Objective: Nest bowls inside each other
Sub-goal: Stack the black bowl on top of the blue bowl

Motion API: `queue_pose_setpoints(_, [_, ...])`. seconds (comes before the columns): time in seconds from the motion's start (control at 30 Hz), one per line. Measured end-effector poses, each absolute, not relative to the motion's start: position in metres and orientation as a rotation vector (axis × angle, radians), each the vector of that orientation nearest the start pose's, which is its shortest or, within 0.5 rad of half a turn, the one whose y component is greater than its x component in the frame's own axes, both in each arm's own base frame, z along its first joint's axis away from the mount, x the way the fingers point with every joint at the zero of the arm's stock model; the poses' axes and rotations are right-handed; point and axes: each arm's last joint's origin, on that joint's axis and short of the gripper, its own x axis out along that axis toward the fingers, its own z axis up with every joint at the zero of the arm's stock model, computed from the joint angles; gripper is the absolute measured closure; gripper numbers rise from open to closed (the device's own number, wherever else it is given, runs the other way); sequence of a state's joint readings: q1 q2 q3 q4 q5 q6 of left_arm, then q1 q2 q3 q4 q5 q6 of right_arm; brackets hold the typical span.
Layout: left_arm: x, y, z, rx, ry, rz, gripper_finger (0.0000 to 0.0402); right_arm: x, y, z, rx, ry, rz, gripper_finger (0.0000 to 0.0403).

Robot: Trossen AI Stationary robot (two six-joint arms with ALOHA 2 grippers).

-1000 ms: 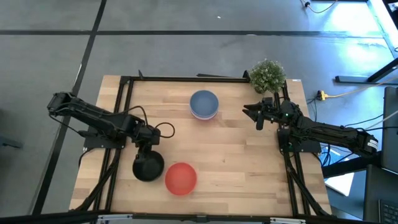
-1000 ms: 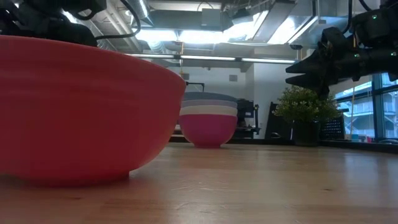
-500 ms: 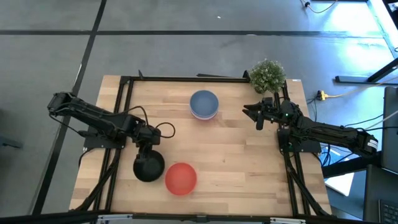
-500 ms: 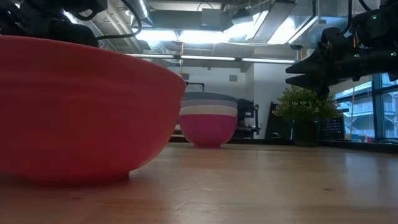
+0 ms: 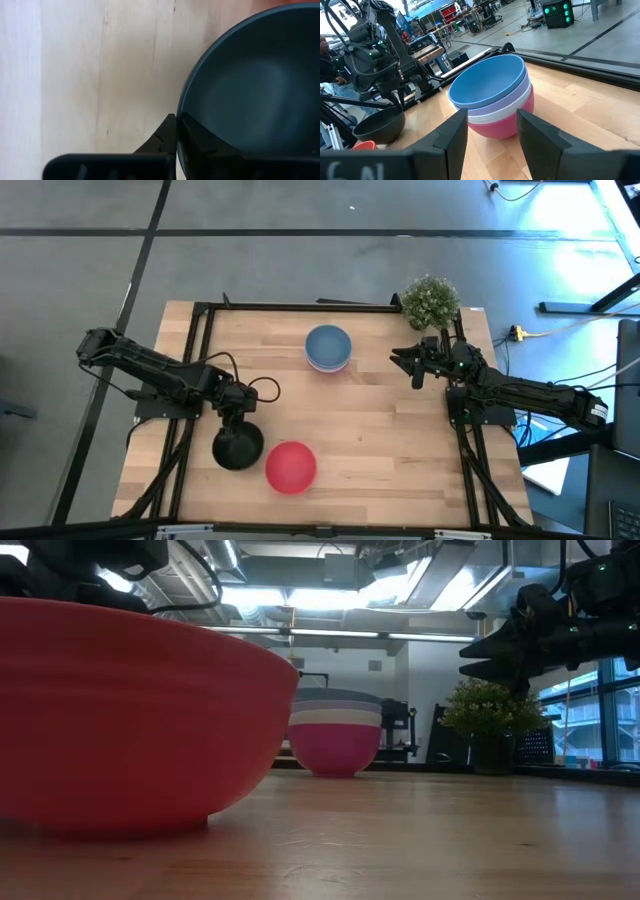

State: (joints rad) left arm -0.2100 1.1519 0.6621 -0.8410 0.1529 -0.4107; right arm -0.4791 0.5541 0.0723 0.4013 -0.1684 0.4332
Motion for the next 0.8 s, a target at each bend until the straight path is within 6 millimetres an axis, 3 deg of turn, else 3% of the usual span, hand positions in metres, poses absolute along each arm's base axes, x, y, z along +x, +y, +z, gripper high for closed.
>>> queue_pose_setpoints(0.47, [0.184, -0.024, 0.194, -0.269, 1.286, 0.045, 0.0400, 0.123, -0.059, 0.174, 0.459, 0.008, -0.323, 0.0234])
queue_pose_setpoints(0.8, [0.188, 0.010, 0.239, -0.207, 1.166, 0.127, 0.0401, 0.123, -0.059, 0.174, 0.462, 0.009, -0.324, 0.0234])
